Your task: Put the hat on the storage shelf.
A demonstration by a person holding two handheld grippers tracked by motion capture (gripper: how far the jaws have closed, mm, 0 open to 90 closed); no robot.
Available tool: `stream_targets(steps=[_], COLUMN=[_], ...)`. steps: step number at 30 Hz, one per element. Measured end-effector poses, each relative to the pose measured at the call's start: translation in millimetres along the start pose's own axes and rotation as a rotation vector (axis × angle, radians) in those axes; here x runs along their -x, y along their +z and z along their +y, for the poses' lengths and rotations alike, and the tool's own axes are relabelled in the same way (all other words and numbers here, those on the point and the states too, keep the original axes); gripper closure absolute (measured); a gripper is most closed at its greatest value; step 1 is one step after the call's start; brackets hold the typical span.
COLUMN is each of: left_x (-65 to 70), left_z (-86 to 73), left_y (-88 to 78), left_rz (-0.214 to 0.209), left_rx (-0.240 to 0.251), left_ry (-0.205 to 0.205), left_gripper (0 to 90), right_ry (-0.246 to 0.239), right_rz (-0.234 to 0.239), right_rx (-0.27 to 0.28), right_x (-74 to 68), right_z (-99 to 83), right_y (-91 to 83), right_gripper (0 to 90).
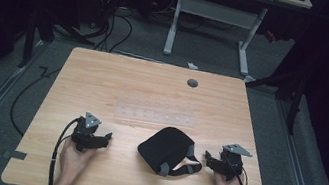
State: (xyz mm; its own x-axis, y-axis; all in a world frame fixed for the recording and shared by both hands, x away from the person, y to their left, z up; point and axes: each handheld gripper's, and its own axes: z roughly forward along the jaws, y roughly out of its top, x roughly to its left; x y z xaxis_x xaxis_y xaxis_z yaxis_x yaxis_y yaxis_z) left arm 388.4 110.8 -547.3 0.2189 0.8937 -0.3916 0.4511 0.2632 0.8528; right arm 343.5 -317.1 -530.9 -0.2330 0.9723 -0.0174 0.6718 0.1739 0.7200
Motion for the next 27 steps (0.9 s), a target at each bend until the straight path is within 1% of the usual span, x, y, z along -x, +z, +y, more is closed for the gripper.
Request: stream_targets(steps=[13,14,15,16,27], left_x=[0.0,0.0,0.1,0.0,0.1], left_z=[0.1,0.1,0.1,0.1,0.1], left_y=[0.1,0.1,0.2,0.1,0.2], left_rz=[0.000,0.000,0.001,0.001,0.001], left_rx=[0.000,0.000,0.000,0.000,0.001], left_ry=[-0.001,0.000,-0.001,0.000,-0.001], left_gripper=[25.7,25.7,25.7,25.7,25.7], right_ry=[0.002,0.003,0.013,0.020,0.009], right_rz=[0.001,0.002,-0.006,-0.009,-0.006], right_rx=[0.003,0.003,0.005,0.007,0.006], right_x=[0.3,0.6,0.9,1.1,1.9], right_z=[-0.1,-0.1,-0.2,-0.4,-1.0], right_y=[0.1,0.0,-0.5,-0.8,-1.5], right_gripper=[28.1,28.8,31.8,32.6,33.8])
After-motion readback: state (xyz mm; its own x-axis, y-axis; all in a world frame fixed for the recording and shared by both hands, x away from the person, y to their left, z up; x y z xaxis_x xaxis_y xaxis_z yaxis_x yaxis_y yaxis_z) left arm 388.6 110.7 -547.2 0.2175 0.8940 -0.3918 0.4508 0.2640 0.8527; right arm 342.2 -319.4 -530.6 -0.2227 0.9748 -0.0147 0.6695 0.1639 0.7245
